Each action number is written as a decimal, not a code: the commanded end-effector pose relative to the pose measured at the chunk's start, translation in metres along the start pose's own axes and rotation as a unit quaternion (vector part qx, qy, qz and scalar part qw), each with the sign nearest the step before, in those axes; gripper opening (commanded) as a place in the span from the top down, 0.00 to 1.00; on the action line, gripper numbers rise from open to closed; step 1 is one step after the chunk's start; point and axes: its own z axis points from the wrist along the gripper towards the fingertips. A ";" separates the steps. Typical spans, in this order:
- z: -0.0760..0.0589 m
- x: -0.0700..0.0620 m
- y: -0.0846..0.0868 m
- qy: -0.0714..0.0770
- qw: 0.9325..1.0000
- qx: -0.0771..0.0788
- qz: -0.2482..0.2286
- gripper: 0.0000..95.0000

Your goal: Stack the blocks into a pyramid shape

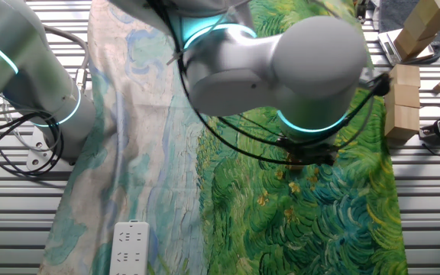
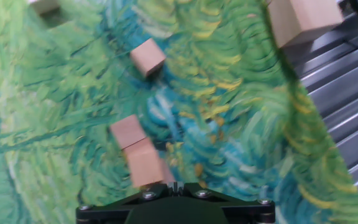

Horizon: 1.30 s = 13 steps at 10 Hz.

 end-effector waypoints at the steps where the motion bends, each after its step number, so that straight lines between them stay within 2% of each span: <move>1: 0.005 0.004 0.003 -0.004 1.000 0.003 0.007 1.00; 6: 0.017 0.005 0.002 -0.012 1.000 0.006 0.001 1.00; 13: 0.020 0.004 0.002 -0.014 1.000 0.007 0.003 1.00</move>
